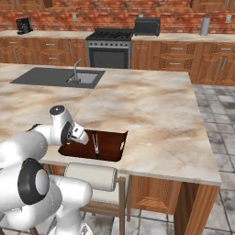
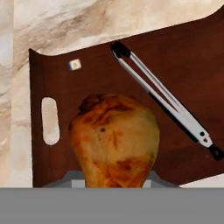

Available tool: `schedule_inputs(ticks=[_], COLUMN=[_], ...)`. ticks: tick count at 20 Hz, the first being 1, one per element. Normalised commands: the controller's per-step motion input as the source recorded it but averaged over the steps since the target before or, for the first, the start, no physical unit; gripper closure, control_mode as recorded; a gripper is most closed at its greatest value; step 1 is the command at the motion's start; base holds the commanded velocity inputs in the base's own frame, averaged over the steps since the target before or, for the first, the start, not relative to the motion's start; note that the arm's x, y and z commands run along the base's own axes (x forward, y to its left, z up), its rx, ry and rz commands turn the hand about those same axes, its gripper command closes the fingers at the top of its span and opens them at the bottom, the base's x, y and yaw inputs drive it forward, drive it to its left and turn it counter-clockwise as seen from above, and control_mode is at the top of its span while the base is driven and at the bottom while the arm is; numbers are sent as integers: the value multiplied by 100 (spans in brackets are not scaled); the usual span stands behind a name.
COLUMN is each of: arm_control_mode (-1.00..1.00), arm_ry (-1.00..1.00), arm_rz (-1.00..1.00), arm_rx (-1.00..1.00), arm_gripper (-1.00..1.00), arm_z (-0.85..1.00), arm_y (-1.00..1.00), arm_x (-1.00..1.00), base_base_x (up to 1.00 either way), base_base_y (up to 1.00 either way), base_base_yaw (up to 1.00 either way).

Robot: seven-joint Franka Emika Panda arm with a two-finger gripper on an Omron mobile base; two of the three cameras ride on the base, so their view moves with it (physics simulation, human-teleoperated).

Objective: Gather the onion and eggplant from the fridge and place them on a tray on the dining counter. Then gather the chicken drumstick and steak from the fridge and place them on the other tray.

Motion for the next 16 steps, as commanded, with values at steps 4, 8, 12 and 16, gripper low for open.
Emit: schedule_inputs(ticks=[4,8,12,16], arm_control_mode=[-100,-100,-100,-100], arm_ry=[3,0,0,0], arm_rz=[0,0,0,0], arm_rx=[0,0,0,0], arm_gripper=[100,100,100,-100], arm_z=[-45,-33,-32,-29], arm_y=[10,1,2,6], arm_x=[32,24,22,18], base_base_x=[0,0,0,0], base_base_y=[0,0,0,0], base_base_yaw=[0,0,0,0])
